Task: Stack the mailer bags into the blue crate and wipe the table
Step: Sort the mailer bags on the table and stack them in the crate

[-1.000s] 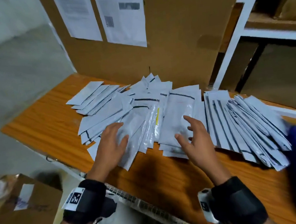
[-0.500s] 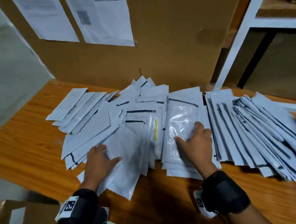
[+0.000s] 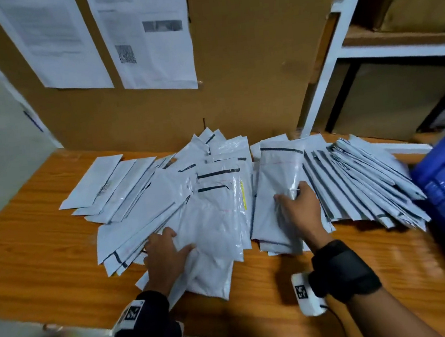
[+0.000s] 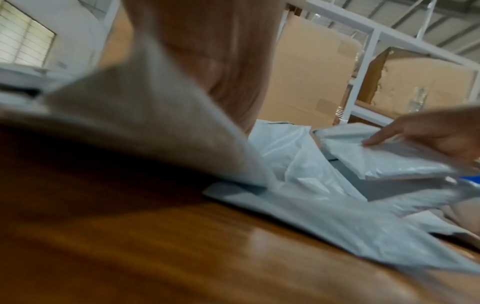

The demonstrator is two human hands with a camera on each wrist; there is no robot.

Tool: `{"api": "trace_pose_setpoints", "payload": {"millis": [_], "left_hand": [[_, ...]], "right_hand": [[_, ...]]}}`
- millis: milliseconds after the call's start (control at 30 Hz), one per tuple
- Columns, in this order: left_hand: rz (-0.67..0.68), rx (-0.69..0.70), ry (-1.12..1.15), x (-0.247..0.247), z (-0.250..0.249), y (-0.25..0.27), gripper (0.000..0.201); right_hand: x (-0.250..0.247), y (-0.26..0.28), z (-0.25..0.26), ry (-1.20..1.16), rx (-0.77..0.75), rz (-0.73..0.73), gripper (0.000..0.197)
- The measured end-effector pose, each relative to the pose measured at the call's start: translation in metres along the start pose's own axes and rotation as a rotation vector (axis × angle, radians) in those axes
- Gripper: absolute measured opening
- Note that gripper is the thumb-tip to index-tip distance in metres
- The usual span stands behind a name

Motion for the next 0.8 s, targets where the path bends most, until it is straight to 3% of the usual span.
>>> {"api": "trace_pose_setpoints", "payload": {"millis": [200, 300, 433, 533, 633, 800], "left_hand": [[0.025, -0.041, 0.028, 0.003, -0.005, -0.002, 0.059], [0.023, -0.006, 0.02, 0.002, -0.006, 0.001, 0.044], [-0.014, 0.148, 0.106, 0.001, -0.008, 0.01, 0.025], [-0.126, 0.25, 0.138, -0.006, -0.013, 0.019, 0.024], [-0.277, 0.304, 0.138, -0.02, -0.024, 0.026, 0.026], [-0.429, 0.356, 0.15, -0.041, -0.047, 0.032, 0.021]], "right_hand": [[-0.017, 0.042, -0.019, -0.031, 0.023, -0.05, 0.024], [-0.02, 0.05, -0.022, 0.023, -0.002, -0.081, 0.016], [-0.022, 0.044, -0.026, 0.112, -0.04, -0.065, 0.008], [-0.025, 0.036, -0.028, 0.17, -0.074, -0.132, 0.014], [-0.032, 0.044, -0.024, 0.07, -0.076, -0.2, 0.015], [-0.028, 0.088, -0.042, -0.061, -0.065, -0.129, 0.009]]}}
Point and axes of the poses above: each hand's wrist, its own y-axis away from the middle knuckle, its own x-axis out of the palm, z = x × y, the point moved 1 cm from there along -y, towards the middle knuckle, and after that the axes turned 9 degrees about -z, right-handed, at the moved point
